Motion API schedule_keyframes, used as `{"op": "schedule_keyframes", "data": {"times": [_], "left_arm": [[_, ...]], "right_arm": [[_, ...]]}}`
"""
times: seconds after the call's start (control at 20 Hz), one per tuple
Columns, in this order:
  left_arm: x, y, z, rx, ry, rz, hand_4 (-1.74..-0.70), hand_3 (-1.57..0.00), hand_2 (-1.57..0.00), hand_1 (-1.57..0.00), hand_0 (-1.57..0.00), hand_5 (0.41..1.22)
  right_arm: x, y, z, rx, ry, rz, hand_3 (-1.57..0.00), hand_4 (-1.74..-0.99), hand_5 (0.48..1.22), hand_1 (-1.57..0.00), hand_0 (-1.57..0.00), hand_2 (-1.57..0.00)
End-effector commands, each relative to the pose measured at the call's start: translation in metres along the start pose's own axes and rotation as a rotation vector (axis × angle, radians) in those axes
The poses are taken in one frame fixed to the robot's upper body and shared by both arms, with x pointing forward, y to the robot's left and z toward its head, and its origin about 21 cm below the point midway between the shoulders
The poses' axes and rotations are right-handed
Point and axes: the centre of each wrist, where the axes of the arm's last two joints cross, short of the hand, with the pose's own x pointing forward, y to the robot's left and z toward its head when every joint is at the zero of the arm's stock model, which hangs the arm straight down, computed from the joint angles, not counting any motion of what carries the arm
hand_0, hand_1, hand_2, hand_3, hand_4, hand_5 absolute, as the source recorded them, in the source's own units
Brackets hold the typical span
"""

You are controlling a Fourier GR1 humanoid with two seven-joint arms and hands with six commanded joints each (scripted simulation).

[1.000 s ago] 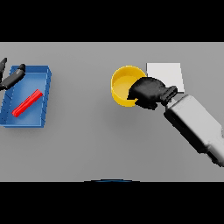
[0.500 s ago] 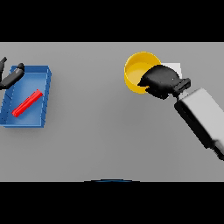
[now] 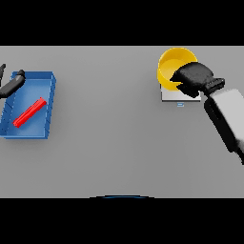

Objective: Pick up the red beaker and tilt it to pour out 1 green nut into yellow bowl. Pick up the yellow bowl and place it on the metallic measuring scale.

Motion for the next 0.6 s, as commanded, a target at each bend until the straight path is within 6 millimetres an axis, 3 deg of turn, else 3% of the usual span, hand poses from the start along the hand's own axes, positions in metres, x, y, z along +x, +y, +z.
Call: {"op": "schedule_keyframes", "data": {"times": [0.0, 0.4, 0.55], "left_arm": [[0.001, 0.004, -0.001, 0.006, 0.005, -0.003, -0.72, 0.00, 0.00, 0.00, 0.00, 0.725], [0.001, -0.004, -0.001, 0.006, 0.007, 0.001, -0.73, 0.00, 0.00, 0.00, 0.00, 0.710], [0.000, -0.004, 0.000, 0.005, 0.014, -0.003, -0.73, 0.00, 0.00, 0.00, 0.00, 0.710]], "right_arm": [[-0.005, 0.006, -0.001, -0.002, 0.015, -0.006, -1.17, -1.741, 1.221, -1.57, -1.57, -1.50], [-0.025, 0.026, -0.016, 0.036, 0.080, -0.101, -1.37, -1.741, 1.221, -1.57, -1.56, -1.41], [-0.027, 0.032, -0.018, 0.061, 0.079, -0.134, -1.47, -1.741, 1.221, -1.57, -1.47, -1.37]]}}
